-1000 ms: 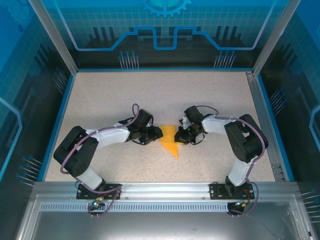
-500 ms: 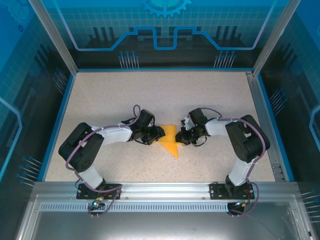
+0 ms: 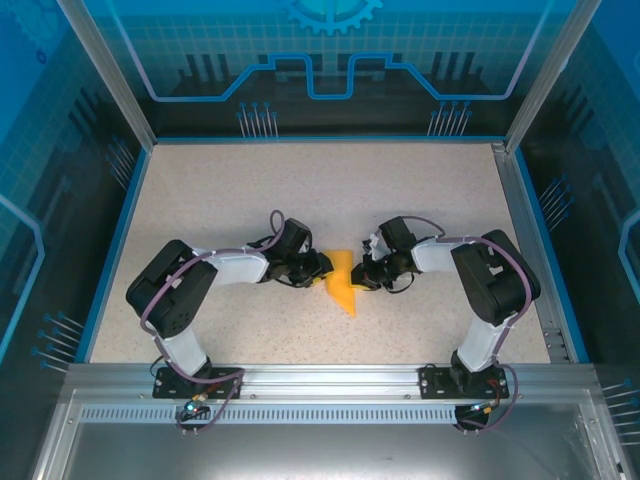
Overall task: Fold a paper plane with a square sheet of paper (pick it up from the middle)
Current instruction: Fold the wing for the fifth time at the center of the table.
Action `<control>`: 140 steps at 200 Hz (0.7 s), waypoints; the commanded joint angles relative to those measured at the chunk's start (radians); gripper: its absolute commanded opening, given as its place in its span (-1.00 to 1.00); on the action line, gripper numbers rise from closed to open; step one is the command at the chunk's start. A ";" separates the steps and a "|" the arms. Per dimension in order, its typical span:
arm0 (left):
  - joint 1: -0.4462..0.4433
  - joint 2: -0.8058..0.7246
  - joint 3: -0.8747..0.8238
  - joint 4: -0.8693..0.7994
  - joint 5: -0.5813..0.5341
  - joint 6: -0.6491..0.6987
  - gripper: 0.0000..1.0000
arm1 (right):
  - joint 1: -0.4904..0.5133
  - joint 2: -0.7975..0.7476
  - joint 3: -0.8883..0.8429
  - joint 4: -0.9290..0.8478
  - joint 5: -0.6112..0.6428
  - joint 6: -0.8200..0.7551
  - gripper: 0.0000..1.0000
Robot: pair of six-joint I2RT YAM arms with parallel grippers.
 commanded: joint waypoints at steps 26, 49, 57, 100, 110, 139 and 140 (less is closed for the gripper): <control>-0.004 0.020 0.057 0.009 0.048 0.043 -0.77 | -0.020 0.010 0.005 -0.055 0.063 -0.015 -0.75; -0.004 0.006 0.067 -0.010 0.033 0.046 -0.90 | -0.019 -0.057 0.029 -0.091 0.085 -0.032 -0.68; -0.005 0.000 0.067 -0.015 0.028 0.045 -0.97 | -0.019 -0.084 0.033 -0.108 0.099 -0.042 -0.66; -0.004 -0.031 0.067 -0.033 0.017 0.051 -0.98 | -0.004 -0.238 0.000 -0.168 0.206 -0.080 -0.48; -0.004 -0.039 0.066 -0.034 0.017 0.051 -0.99 | 0.008 -0.271 -0.014 -0.169 0.227 -0.085 -0.43; -0.003 -0.063 0.058 -0.041 0.005 0.049 -1.00 | 0.080 -0.344 -0.030 -0.197 0.340 -0.104 -0.32; -0.003 -0.063 0.058 -0.040 0.005 0.049 -1.00 | 0.083 -0.346 -0.031 -0.197 0.344 -0.104 -0.31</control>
